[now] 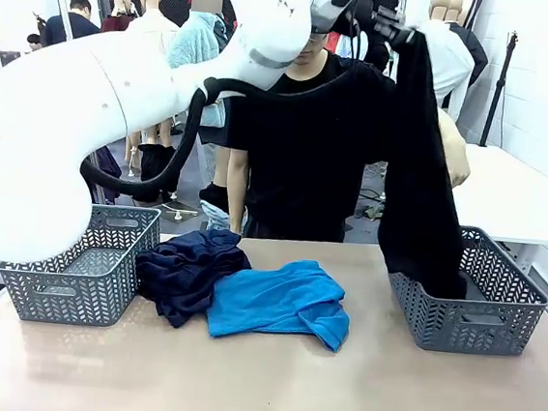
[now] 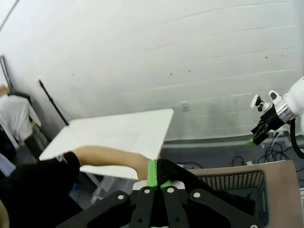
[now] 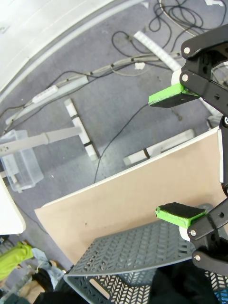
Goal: Sort the tops and bottoms.
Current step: Sort the clothes according to human instructions.
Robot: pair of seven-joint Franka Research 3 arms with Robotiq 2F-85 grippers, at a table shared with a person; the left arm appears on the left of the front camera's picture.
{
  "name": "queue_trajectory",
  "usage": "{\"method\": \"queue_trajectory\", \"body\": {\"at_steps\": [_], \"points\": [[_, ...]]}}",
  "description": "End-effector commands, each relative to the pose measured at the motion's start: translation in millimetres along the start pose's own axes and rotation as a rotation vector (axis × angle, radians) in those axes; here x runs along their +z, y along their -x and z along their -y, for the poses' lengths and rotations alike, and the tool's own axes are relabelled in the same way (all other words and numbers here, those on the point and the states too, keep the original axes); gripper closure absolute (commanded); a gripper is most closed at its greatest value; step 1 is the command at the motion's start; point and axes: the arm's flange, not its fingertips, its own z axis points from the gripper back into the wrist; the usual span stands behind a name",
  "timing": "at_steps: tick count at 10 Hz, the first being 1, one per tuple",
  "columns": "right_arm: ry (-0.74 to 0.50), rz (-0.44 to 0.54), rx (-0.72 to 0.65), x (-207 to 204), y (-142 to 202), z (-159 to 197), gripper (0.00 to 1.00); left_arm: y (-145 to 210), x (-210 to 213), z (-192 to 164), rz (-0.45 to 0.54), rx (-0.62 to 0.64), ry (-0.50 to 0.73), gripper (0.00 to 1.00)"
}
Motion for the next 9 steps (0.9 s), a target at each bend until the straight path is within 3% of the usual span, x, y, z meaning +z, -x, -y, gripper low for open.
{"method": "queue_trajectory", "body": {"at_steps": [1,9], "points": [[0.005,-0.008,-0.006,2.0,-0.5,-2.4,0.0,-9.6,4.8,2.1,0.023,-0.043,-0.003,1.0],[0.005,-0.008,-0.006,2.0,-0.5,-2.4,0.0,-7.3,1.4,4.0,0.008,-0.026,0.0,1.0]]}}
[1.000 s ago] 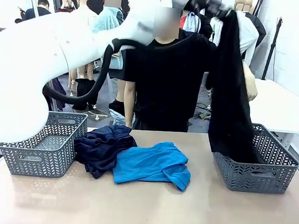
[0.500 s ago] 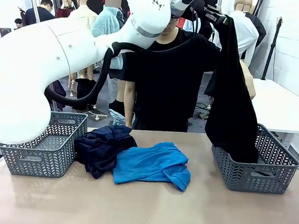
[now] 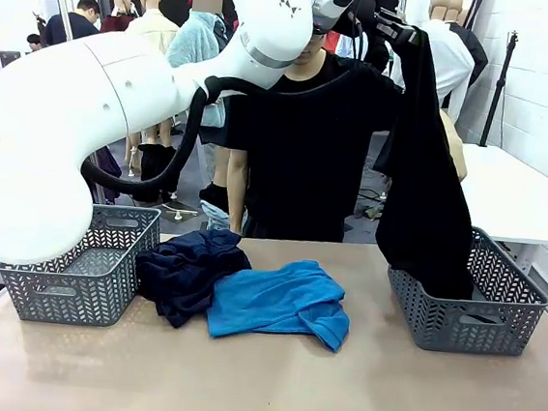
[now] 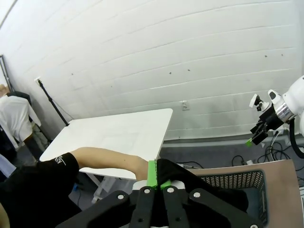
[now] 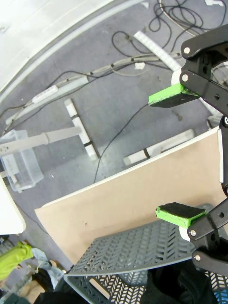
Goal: Sort the tops and bottoms.
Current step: Sort the clothes according to human instructions.
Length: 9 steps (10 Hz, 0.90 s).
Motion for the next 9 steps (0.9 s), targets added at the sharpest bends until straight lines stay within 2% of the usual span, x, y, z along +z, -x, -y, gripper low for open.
{"method": "queue_trajectory", "body": {"at_steps": [1,3,5,7,9], "points": [[0.005,-0.008,-0.006,2.1,-0.5,-2.3,0.0,6.3,-24.0,-4.2,0.073,-0.02,0.036,1.0],[0.005,-0.008,-0.006,2.1,-0.5,-2.3,0.0,8.5,-84.6,-20.0,0.152,-0.105,0.093,1.0],[0.005,-0.008,-0.006,2.1,-0.5,-2.3,0.0,9.4,-153.7,-25.5,0.202,-0.089,0.199,1.0],[0.005,-0.008,-0.006,2.1,-0.5,-2.3,0.0,23.9,-207.1,-22.2,0.219,-0.077,0.29,1.0],[0.005,-0.008,-0.006,2.1,-0.5,-2.3,0.0,65.4,-238.3,-14.5,0.159,0.012,0.376,1.0]]}}
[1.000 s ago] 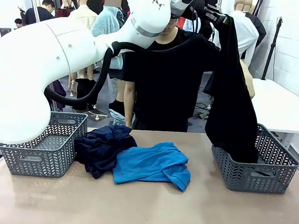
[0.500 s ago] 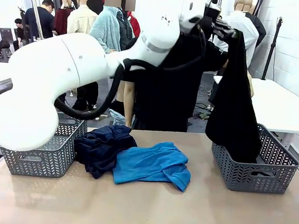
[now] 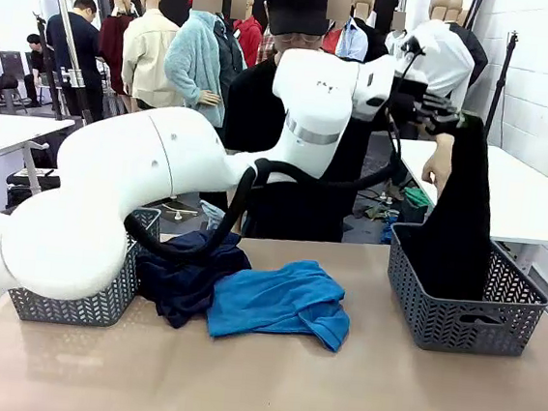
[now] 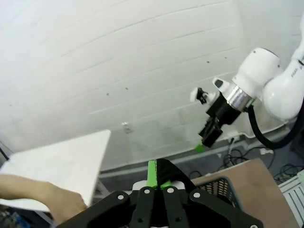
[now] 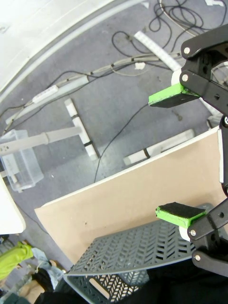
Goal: Sort the tops and bottoms.
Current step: Sort the clothes according to human instructions.
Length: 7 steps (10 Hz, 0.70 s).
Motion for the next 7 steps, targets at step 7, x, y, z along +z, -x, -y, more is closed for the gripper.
{"method": "queue_trajectory", "body": {"at_steps": [7], "points": [[0.006,-0.008,-0.007,2.0,-0.4,-1.7,0.0,90.3,-131.0,-92.3,-0.085,0.203,0.216,1.0]]}}
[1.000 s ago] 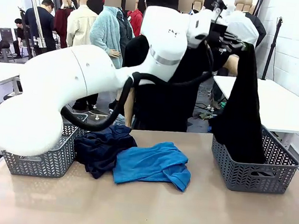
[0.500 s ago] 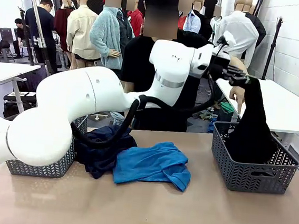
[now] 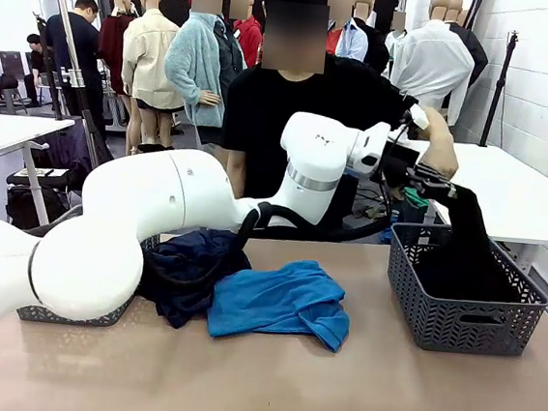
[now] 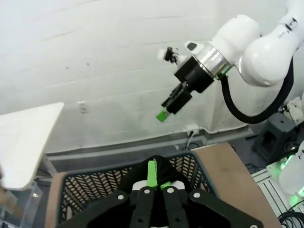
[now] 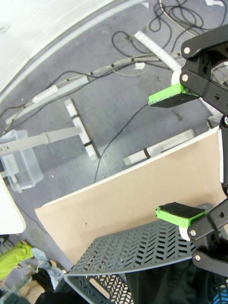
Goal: Sort the tops and bottoms.
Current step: Sort the clothes according to human instructions.
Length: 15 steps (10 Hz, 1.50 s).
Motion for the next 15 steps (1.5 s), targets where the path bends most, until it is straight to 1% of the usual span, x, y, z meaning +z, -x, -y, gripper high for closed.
{"method": "queue_trajectory", "body": {"at_steps": [1,2,3,4,6,8,10,11,13,14,15], "points": [[0.005,-0.008,-0.007,1.8,-0.3,-2.0,0.0,-28.2,-69.9,-125.3,-0.08,0.037,0.045,0.95],[0.005,-0.008,-0.007,1.8,-0.3,-2.0,0.0,-25.1,-72.0,-120.0,-0.11,0.022,0.057,0.79],[0.005,-0.008,-0.007,1.8,-0.3,-2.0,0.0,-25.5,-71.7,-120.1,-0.11,0.025,0.06,0.59],[0.005,-0.008,-0.007,1.8,-0.3,-2.0,0.0,-26.2,-70.9,-119.0,-0.133,0.022,0.066,0.4],[0.005,-0.008,-0.007,1.8,-0.3,-2.0,0.0,-25.1,-69.5,-115.1,-0.21,0.039,0.117,0.0],[0.005,-0.008,-0.007,1.8,-0.3,-2.0,0.0,-27.1,-67.9,-111.6,-0.278,0.049,0.179,0.0],[0.005,-0.008,-0.007,1.8,-0.3,-2.0,0.0,-37.2,-63.1,-109.9,-0.364,0.054,0.246,0.0],[0.005,-0.008,-0.007,1.8,-0.3,-2.0,0.0,-42.8,-62.1,-111.5,-0.327,0.059,0.257,0.0],[0.005,-0.008,-0.007,1.8,-0.3,-2.0,0.0,-58.2,-53.0,-112.5,-0.245,0.045,0.211,0.0],[0.005,-0.008,-0.007,1.8,-0.3,-2.0,0.0,-73.6,-36.2,-107.4,-0.223,0.017,0.167,0.0],[0.005,-0.008,-0.007,1.8,-0.3,-2.0,0.0,-87.8,-14.0,-98.4,-0.242,-0.02,0.105,0.0]]}}
